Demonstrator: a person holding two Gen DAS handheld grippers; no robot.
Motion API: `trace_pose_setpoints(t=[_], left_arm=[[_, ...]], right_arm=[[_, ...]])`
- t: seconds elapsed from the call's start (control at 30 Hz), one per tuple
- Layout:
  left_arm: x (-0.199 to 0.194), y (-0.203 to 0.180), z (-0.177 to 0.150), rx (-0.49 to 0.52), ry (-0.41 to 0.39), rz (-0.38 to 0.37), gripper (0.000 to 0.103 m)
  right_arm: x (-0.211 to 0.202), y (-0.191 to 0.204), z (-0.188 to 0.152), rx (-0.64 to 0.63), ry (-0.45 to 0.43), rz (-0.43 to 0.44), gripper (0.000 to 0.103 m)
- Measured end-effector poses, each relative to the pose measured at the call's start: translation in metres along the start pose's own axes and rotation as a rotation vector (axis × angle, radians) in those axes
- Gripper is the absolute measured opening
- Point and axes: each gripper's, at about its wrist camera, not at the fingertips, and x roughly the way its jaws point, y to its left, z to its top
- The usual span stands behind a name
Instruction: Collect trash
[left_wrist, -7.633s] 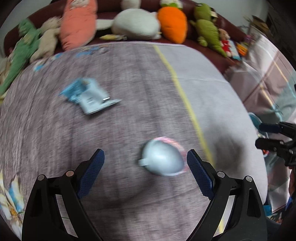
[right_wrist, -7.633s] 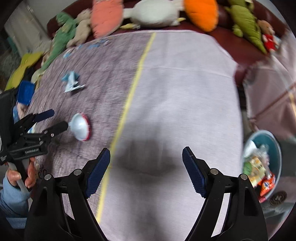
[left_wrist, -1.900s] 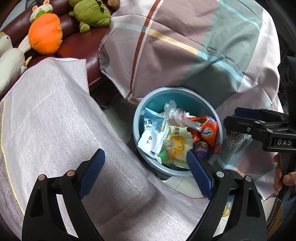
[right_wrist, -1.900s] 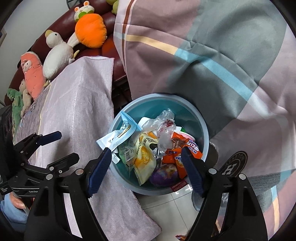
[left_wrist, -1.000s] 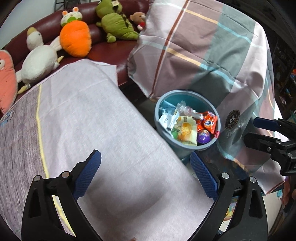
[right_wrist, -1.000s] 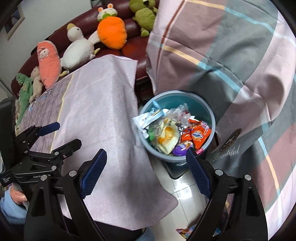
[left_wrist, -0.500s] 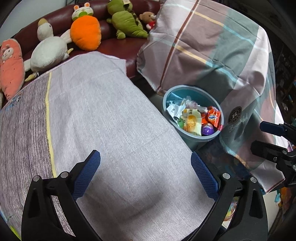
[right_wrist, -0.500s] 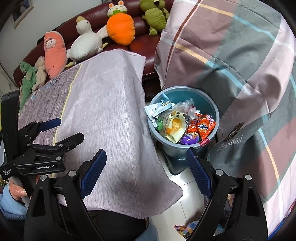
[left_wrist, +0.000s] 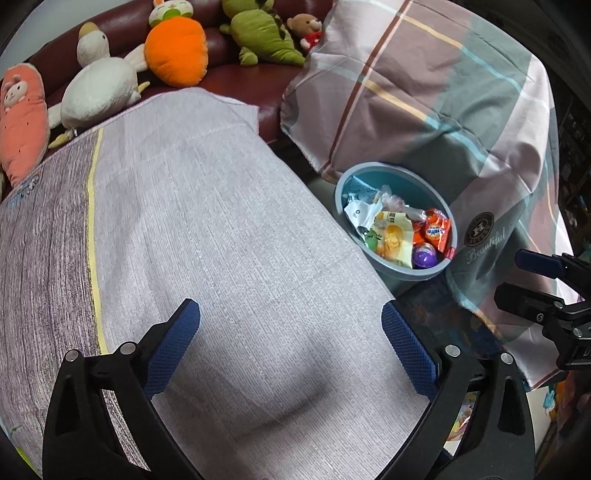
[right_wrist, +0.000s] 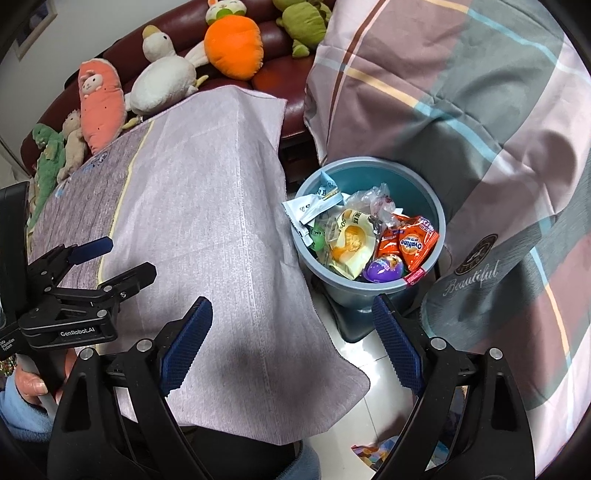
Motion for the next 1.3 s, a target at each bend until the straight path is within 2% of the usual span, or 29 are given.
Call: trace_pose_setpoints(t=[0.7, 0.93, 1.3], left_arm=[[0.017, 0.015, 0.007, -0.032, 0.016, 0.004, 0.099], [0.018, 0.012, 0.009, 0.000, -0.008, -0.010, 0.099], [0.020, 0.009, 0.013, 0.027, -0.013, 0.023, 0.099]], right_arm=[[0.024, 0.001, 0.015, 0.000, 0.034, -0.009, 0.084], [0.027, -0.001, 0.019, 0.003, 0.036, -0.017, 0.084], [0.032, -0.002, 0.026, 0.002, 0.046, -0.025, 0.084]])
